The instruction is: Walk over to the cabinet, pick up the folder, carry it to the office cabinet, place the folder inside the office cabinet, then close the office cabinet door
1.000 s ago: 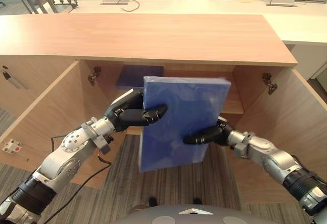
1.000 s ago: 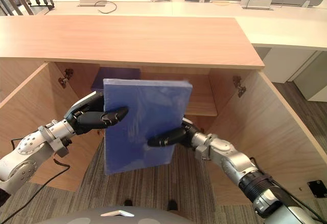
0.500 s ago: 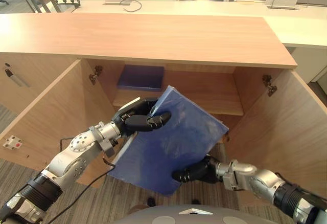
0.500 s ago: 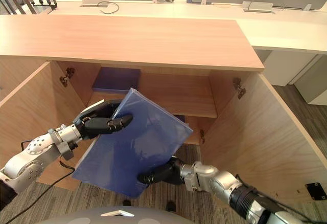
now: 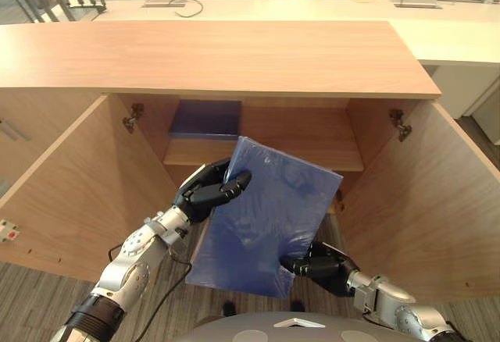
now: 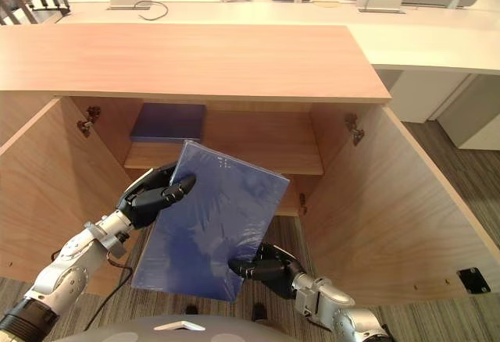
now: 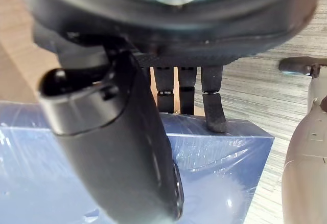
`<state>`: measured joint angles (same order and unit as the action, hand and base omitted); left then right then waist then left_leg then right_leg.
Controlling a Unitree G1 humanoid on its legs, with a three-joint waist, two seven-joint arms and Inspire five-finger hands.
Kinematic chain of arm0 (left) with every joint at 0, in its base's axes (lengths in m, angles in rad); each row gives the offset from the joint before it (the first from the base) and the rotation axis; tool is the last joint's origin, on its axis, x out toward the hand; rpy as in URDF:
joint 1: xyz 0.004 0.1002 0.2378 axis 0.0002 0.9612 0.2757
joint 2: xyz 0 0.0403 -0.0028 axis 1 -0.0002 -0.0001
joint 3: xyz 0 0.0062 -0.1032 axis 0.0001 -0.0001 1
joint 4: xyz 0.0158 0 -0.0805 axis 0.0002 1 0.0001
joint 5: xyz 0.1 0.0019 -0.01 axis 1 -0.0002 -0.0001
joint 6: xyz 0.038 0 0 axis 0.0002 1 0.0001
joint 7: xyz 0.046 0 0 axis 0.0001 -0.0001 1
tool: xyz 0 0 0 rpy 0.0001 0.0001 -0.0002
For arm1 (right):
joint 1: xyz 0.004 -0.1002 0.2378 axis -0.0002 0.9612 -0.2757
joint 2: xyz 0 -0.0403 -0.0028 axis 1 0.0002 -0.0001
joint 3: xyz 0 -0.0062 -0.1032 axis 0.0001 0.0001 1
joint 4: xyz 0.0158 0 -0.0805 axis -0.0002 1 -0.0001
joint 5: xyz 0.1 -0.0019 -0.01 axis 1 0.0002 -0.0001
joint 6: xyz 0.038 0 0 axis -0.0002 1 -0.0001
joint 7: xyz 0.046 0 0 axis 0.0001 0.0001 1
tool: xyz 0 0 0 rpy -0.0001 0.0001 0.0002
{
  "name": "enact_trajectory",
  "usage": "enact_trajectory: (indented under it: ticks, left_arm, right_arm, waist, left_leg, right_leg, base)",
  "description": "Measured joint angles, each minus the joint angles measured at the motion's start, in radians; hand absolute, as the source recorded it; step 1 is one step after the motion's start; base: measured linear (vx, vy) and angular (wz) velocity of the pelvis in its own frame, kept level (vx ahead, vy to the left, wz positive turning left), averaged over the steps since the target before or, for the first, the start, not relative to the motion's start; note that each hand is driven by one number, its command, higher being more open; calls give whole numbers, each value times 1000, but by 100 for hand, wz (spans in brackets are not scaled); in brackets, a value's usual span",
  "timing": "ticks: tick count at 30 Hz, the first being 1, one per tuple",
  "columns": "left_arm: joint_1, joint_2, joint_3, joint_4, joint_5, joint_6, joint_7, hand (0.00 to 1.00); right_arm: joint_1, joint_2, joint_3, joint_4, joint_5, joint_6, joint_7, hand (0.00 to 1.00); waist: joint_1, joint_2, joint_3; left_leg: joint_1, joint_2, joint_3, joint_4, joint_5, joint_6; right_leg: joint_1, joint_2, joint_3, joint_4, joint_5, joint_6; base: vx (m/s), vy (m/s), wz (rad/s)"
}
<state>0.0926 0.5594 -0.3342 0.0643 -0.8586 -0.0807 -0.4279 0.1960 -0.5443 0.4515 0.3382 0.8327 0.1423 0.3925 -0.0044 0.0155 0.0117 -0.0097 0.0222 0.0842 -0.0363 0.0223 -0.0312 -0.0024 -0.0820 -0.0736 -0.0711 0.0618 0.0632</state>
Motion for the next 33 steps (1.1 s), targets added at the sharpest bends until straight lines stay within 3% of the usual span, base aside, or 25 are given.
enact_trajectory:
  ticks: [5,10,13,16,19,21,24,33]
  left_arm:
    - [17,-38,1,58,11,-1,1,100]
    - [32,-103,26,248,172,-1,19,100]
    - [40,-178,75,449,279,21,45,100]
    - [78,-259,105,661,366,74,83,100]
    - [103,-348,221,877,407,109,139,100]
    - [106,-381,375,973,438,107,196,100]
    - [112,-386,508,1006,437,97,265,100]
    - [120,-460,719,1007,473,63,317,100]
  right_arm:
    - [49,58,-57,26,16,-21,-28,0]
    - [58,100,-140,47,75,-50,-51,0]
    - [57,202,-241,49,165,-71,-132,0]
    - [13,366,-392,43,328,-166,-177,0]
    - [-56,414,-500,29,402,-248,-205,0]
    - [-60,416,-532,7,402,-286,-207,0]
    - [-56,434,-527,4,401,-277,-210,0]
    - [-52,486,-517,5,401,-253,-215,0]
  waist:
    - [-11,19,3]
    - [-28,31,-5]
    - [-27,31,-5]
    - [-45,34,-6]
    - [-38,20,0]
    - [-21,9,3]
    - [-21,6,6]
    - [2,5,6]
  left_leg:
    - [0,4,0,2,-2,-2]
    - [0,7,6,2,-3,-5]
    - [0,7,17,1,-3,-6]
    - [5,8,26,1,-7,-8]
    - [14,9,33,0,-11,-11]
    - [22,18,37,-1,-11,-12]
    - [34,21,37,-3,-12,-13]
    - [59,20,30,-48,5,-21]
  right_leg:
    - [0,0,0,2,0,1]
    - [-5,3,5,3,-1,1]
    - [-14,9,19,6,0,1]
    - [-15,11,27,7,0,1]
    - [-11,12,36,8,-1,1]
    - [-3,15,39,7,-1,0]
    - [9,15,38,5,-4,-3]
    - [21,13,23,0,-6,-3]
  base:
    - [0,0,0]
    - [0,0,-3]
    - [0,0,-13]
    - [10,0,-10]
    - [8,7,-7]
    - [2,-13,-4]
    - [0,0,0]
    - [-18,-3,3]
